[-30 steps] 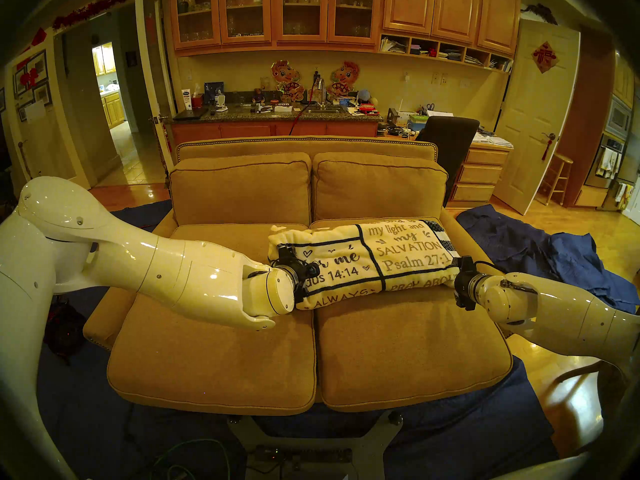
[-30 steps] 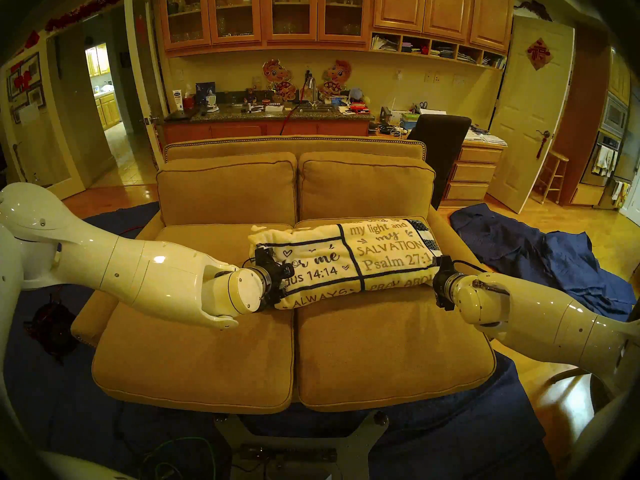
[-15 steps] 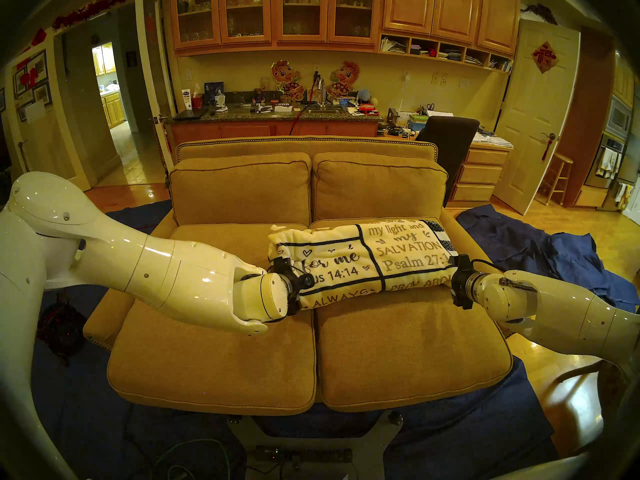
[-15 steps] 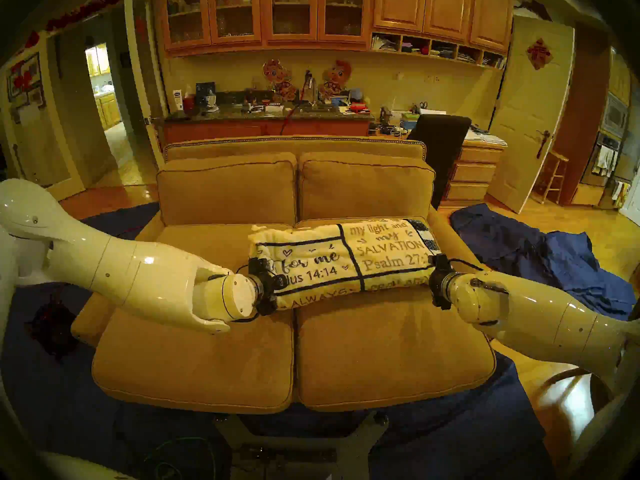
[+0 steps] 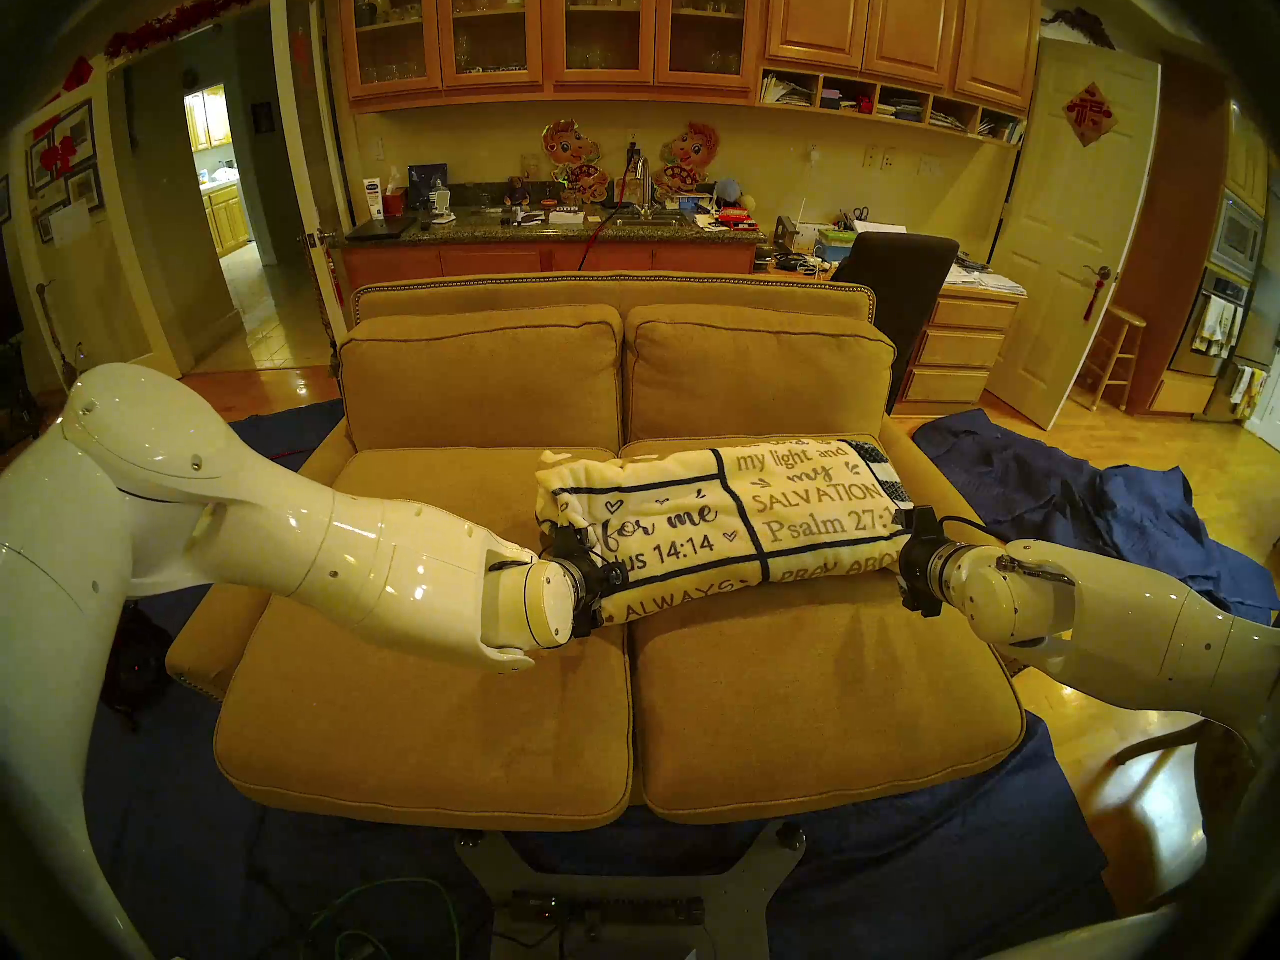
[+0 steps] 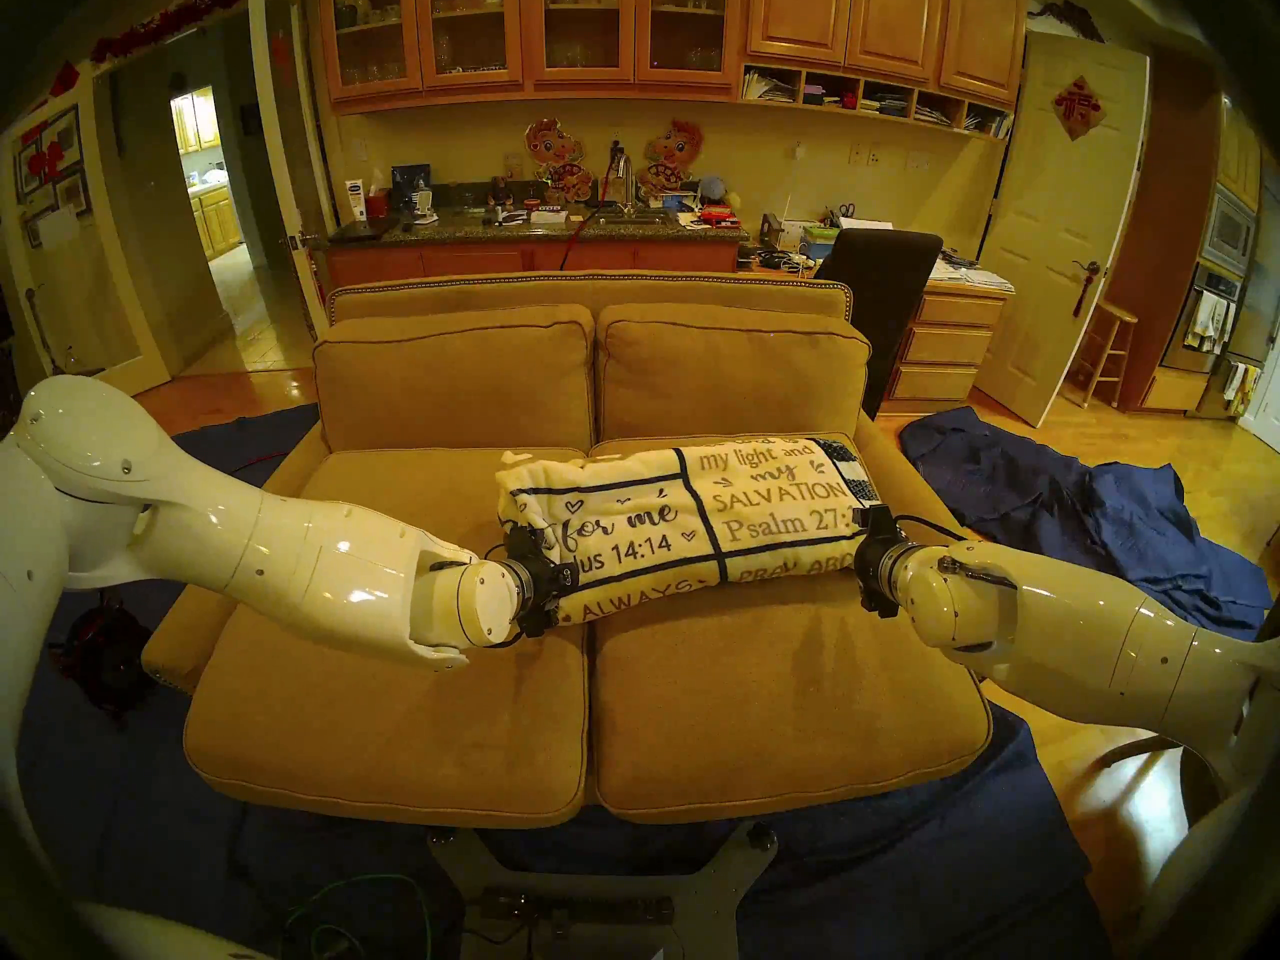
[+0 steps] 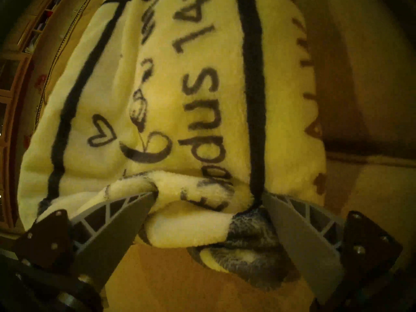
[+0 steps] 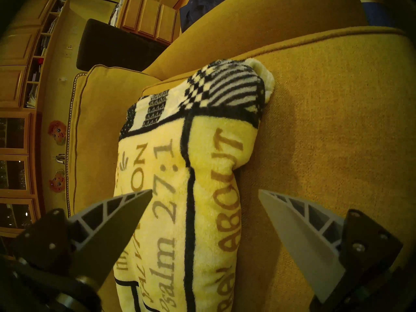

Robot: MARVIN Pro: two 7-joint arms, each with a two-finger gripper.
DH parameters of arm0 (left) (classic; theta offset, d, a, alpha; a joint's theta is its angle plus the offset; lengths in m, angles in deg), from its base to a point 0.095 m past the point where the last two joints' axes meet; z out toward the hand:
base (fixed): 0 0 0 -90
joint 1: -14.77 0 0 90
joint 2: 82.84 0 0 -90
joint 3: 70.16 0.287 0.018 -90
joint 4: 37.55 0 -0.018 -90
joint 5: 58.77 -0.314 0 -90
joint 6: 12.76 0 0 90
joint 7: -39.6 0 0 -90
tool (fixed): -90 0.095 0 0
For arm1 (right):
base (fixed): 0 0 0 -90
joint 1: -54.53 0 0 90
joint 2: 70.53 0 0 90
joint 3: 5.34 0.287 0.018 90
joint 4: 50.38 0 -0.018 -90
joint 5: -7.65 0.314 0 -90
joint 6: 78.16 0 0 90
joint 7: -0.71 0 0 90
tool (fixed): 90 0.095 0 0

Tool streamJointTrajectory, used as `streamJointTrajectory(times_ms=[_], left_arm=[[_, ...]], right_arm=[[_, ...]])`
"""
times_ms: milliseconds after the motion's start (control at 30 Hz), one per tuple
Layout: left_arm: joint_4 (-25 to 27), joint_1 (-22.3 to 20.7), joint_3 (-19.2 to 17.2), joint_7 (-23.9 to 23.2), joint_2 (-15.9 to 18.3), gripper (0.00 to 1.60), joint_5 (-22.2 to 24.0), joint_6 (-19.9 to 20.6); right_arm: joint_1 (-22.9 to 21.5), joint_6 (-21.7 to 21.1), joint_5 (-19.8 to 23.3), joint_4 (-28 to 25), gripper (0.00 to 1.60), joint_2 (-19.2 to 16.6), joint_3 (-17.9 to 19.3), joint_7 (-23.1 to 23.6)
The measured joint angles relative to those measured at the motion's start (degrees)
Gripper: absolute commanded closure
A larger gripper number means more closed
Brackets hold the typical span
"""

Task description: Fold the blanket in half twice

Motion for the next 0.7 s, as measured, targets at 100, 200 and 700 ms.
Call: streamJointTrajectory(times_ms=[100,200,700], left_arm=[[-2.2,0.8,0.8,-0.5,-2.0,0.0,-0.5,1.7],[-4.2,1.6,1.5,-0.8,-3.9,0.0,-1.1,2.7],[-12.1,5.7,3.3,0.6,-8.6,1.6,-3.5,4.4]], right_arm=[[0.0,0.1,0.0,-0.6,0.0,-0.1,0.0,0.0],[0.0,0.3,0.0,-1.1,0.0,-0.2,0.0,0.0],[0.1,0.9,0.2,-3.6,0.0,-1.0,0.0,0.1]])
